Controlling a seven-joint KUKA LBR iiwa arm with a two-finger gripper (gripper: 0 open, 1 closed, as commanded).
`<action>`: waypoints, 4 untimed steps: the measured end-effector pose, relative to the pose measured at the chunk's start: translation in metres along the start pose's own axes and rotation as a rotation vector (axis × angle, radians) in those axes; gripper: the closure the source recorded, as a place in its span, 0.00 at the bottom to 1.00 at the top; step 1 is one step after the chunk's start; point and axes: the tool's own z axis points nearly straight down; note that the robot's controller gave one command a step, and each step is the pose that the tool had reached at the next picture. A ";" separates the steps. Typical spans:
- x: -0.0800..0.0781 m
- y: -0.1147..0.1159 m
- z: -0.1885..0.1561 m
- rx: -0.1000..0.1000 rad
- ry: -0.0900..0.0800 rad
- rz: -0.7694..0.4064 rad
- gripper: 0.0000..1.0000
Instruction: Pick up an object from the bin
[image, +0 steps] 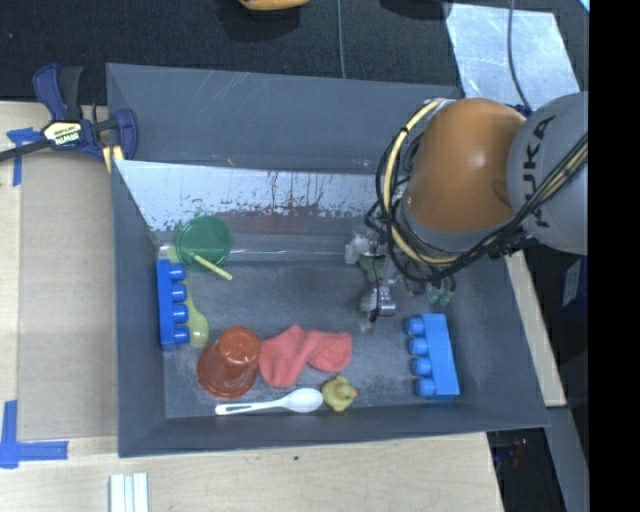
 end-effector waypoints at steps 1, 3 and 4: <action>-0.001 0.000 -0.005 0.000 -0.008 0.000 0.00; 0.031 0.063 0.071 0.003 -0.015 -0.170 0.00; 0.041 0.051 0.072 0.000 -0.009 -0.083 0.00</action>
Offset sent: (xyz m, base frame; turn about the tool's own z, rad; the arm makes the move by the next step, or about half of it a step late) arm -0.0250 0.0623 -0.1036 -0.1354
